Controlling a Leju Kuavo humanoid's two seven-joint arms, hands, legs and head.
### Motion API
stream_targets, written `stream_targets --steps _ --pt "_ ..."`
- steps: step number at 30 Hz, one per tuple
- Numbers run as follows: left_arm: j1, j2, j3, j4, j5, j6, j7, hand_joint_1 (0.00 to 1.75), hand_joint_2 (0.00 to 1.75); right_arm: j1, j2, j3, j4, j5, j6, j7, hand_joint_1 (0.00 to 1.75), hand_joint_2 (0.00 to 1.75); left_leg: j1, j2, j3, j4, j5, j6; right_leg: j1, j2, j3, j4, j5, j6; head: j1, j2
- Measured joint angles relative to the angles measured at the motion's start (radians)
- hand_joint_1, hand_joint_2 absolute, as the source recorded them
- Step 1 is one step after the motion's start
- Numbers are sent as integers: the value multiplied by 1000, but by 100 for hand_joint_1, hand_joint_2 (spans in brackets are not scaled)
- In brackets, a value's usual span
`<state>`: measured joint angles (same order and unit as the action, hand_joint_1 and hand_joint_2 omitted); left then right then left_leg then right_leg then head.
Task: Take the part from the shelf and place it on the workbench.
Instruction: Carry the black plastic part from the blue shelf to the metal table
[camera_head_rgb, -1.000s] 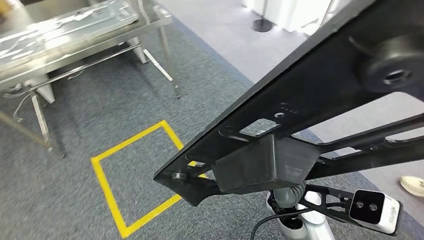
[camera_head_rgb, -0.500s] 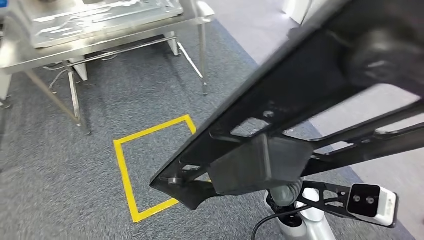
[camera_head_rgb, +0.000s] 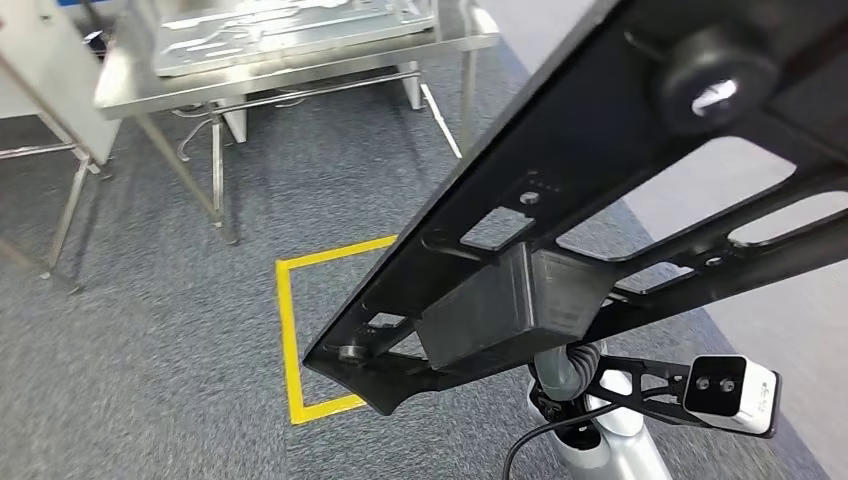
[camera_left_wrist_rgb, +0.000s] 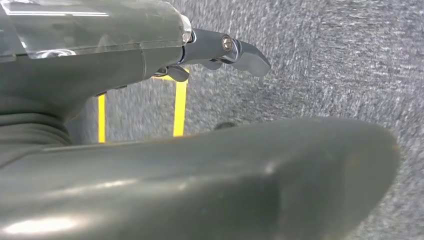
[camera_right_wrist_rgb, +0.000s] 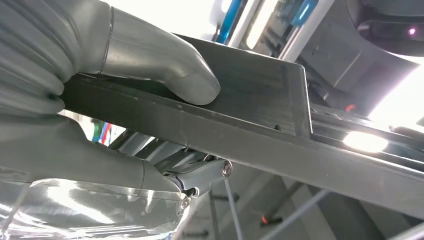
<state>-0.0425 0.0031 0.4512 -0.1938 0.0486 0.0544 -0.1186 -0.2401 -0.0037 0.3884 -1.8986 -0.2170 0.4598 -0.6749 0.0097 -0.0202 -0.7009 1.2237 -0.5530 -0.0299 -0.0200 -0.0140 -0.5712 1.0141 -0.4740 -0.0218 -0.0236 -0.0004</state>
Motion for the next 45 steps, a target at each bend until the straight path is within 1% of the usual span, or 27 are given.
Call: stream_targets --steps 1,2,3,5,7,10,12,13,14,16,17,18,20,22,23,27,29,31,32,33,34,36,37,39,42,43,45 --pt "-1 0 0 0 0 -2 0 0 0 1 -1 0 2 0 -2 -1 175 175 2 8 -28 55 -18 -3 1 -14 0 0 -2 -1 0 0" --pt "0 0 1 0 0 -4 0 0 0 2 -3 0 4 0 -5 -2 175 175 3 12 -40 77 -18 -4 1 -27 1 0 -4 0 0 0" --pt "2 0 1 0 0 -6 0 0 0 3 -4 0 6 0 -7 -4 175 175 4 15 -31 59 1 -4 2 -39 4 0 -6 1 0 0" --pt "3 1 2 0 -1 -8 -1 0 0 3 -7 1 7 1 -10 -9 175 175 3 32 40 -75 68 2 2 -59 12 0 -12 6 0 0" --pt "1 2 3 0 -4 -12 -3 0 0 4 -9 1 7 -1 -10 -14 175 175 -3 47 103 -189 104 13 6 -72 18 1 -18 17 0 0" --pt "8 3 4 0 -9 -24 -7 0 0 6 -11 0 5 -19 -2 -18 175 175 -8 44 114 -214 104 30 9 -81 21 -1 -20 34 0 0" --pt "11 4 4 0 -10 -32 -9 0 0 12 -11 -6 2 -31 13 -20 175 175 -3 39 119 -223 106 41 7 -57 15 17 -37 45 0 0" --pt "8 4 5 0 -10 -36 -10 0 0 16 -12 -12 0 -34 24 -21 175 175 -1 36 122 -227 108 46 6 -37 -2 54 -59 48 0 0" --pt "5 4 5 0 -10 -39 -11 0 0 23 -12 -18 -1 -36 35 -21 175 175 -1 33 123 -229 108 50 5 -15 -27 108 -87 49 0 0" --pt "0 4 7 0 -9 -44 -14 0 0 41 -12 -34 -2 -36 58 -22 175 175 -3 25 123 -228 106 56 5 3 -96 238 -137 50 0 0" --pt "-1 4 9 0 -9 -46 -16 0 0 50 -12 -41 -2 -35 68 -22 175 175 -4 19 124 -227 104 57 5 5 -116 269 -137 50 0 0" --pt "-1 4 11 0 -9 -48 -18 0 0 57 -12 -49 -2 -34 77 -22 175 175 -6 14 126 -226 102 58 5 5 -121 267 -119 48 0 0" --pt "-1 4 15 0 -9 -54 -22 0 0 62 -12 -62 -2 -32 90 -22 175 175 -7 4 132 -222 97 55 5 8 -76 155 -43 43 0 0" --pt "-1 3 18 0 -10 -57 -25 0 0 63 -11 -74 -2 -29 101 -22 175 175 -10 -3 131 -215 90 48 8 14 -28 43 2 35 0 0" --pt "-1 3 19 0 -11 -57 -26 0 0 64 -10 -79 -2 -27 106 -22 175 175 -11 -5 129 -212 89 44 10 17 -19 19 6 32 0 0" --pt "-1 3 21 0 -20 -58 -29 0 0 66 2 -100 -2 -17 120 -22 175 175 -9 -3 123 -197 74 23 8 16 -11 3 5 12 0 0" --pt "-2 3 21 0 -21 -59 -29 0 0 66 8 -106 -2 -16 122 -22 175 175 -5 5 84 -111 29 12 5 11 -2 -4 4 4 0 0" --pt "-1 2 21 0 -22 -59 -29 0 0 67 11 -110 -1 -16 126 -22 175 175 0 8 15 21 -23 3 5 9 2 -4 0 0 0 0" --pt "0 3 21 0 -22 -58 -29 0 0 68 12 -112 -1 -16 128 -22 175 175 2 9 -10 63 -30 0 6 8 4 -3 -3 0 0 0" --pt "0 3 21 0 -24 -58 -29 0 0 70 13 -114 0 -16 130 -22 175 175 4 10 -19 71 -18 -2 5 8 6 -3 -6 0 0 0" --pt "1 3 21 0 -25 -59 -29 0 0 71 13 -116 0 -16 132 -22 175 175 5 12 -8 40 11 -2 5 8 11 -3 -9 2 0 0" --pt "1 4 21 0 -28 -60 -29 0 0 72 14 -122 0 -16 136 -22 175 175 7 17 53 -93 84 2 5 7 24 -2 -18 8 0 0" --pt "0 4 21 0 -29 -60 -30 0 0 72 15 -124 0 -16 138 -22 175 175 5 18 81 -152 103 7 6 7 28 -2 -23 14 0 0" --pt "-1 6 21 0 -30 -60 -30 0 0 71 18 -128 0 -16 143 -22 175 175 -2 19 106 -202 104 19 8 7 31 -3 -28 26 0 0" --pt "1 7 21 0 -33 -61 -32 0 0 70 20 -133 0 -15 150 -22 175 175 -3 15 113 -213 101 39 6 6 33 1 -38 45 0 0" --pt "1 7 21 0 -35 -61 -32 0 0 69 21 -135 0 -15 150 -22 175 175 -1 14 117 -218 101 46 5 6 24 23 -50 49 0 0" --pt "0 7 21 0 -39 -62 -34 0 0 68 23 -140 1 -14 150 -22 175 175 -2 14 126 -222 97 57 5 8 -35 134 -98 53 0 0"
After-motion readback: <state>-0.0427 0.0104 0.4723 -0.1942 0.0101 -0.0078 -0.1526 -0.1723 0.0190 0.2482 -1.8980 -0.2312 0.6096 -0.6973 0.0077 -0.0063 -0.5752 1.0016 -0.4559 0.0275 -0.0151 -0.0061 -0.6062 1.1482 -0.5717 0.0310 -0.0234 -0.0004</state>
